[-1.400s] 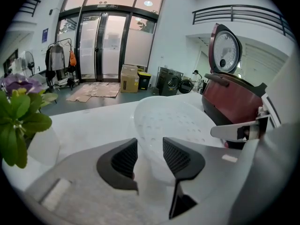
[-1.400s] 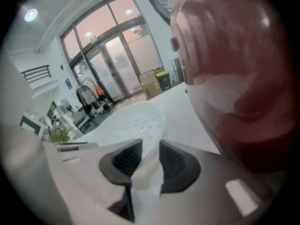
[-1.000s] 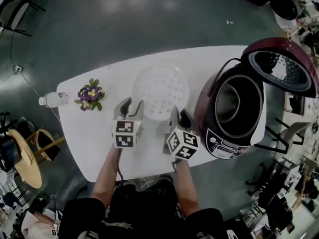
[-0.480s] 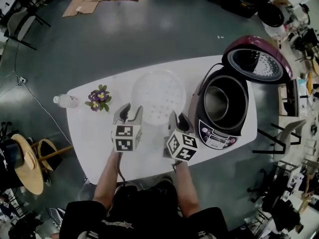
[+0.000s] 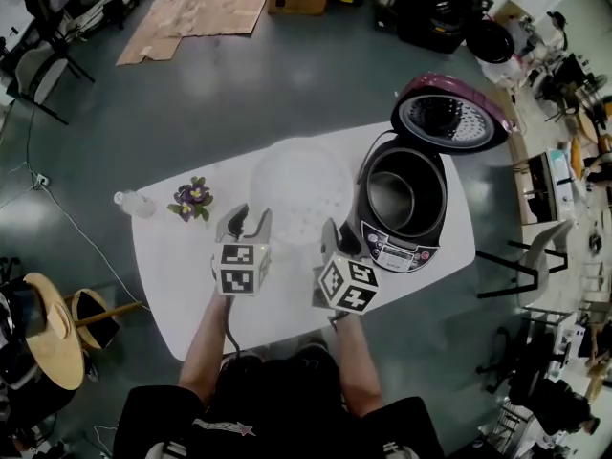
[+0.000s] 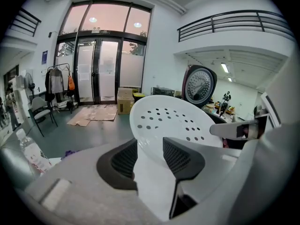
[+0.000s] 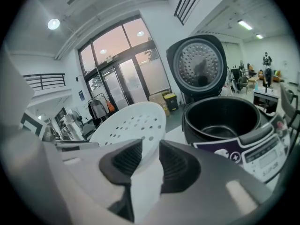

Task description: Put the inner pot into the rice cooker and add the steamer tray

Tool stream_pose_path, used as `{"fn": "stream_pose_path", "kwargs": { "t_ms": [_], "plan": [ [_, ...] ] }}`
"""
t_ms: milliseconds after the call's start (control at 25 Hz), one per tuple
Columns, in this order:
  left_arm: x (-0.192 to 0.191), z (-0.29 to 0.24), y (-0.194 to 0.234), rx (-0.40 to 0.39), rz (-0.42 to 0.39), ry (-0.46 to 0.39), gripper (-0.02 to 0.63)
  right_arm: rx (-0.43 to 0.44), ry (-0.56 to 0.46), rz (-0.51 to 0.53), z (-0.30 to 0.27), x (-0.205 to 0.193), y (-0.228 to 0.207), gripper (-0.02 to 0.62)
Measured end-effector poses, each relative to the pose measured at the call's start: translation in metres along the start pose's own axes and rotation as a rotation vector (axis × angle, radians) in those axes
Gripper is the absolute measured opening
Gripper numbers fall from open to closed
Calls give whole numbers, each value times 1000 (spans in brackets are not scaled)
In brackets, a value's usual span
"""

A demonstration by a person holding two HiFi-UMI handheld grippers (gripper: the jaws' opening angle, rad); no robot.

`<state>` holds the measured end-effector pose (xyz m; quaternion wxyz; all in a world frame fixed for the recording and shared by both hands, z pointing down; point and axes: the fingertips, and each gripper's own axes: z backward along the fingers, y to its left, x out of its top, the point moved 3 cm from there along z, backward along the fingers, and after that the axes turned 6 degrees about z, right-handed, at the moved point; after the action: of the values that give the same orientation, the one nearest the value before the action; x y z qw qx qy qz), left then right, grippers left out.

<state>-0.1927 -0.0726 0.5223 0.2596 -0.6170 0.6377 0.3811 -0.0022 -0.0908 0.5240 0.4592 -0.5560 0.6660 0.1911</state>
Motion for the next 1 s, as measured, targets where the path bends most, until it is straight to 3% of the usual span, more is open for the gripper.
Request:
{"fn": "stream_pose_path", "kwargs": {
  "t_ms": [400, 800, 1000],
  "plan": [
    [36, 9, -55, -66, -54, -58, 181, -67, -85, 1, 45, 37, -34, 110],
    [71, -8, -141, -170, -104, -111, 183, -166, -135, -16, 85, 66, -104, 110],
    [71, -29, -183, -207, -122, -94, 184, -210, -128, -24, 97, 74, -146, 110]
  ]
}}
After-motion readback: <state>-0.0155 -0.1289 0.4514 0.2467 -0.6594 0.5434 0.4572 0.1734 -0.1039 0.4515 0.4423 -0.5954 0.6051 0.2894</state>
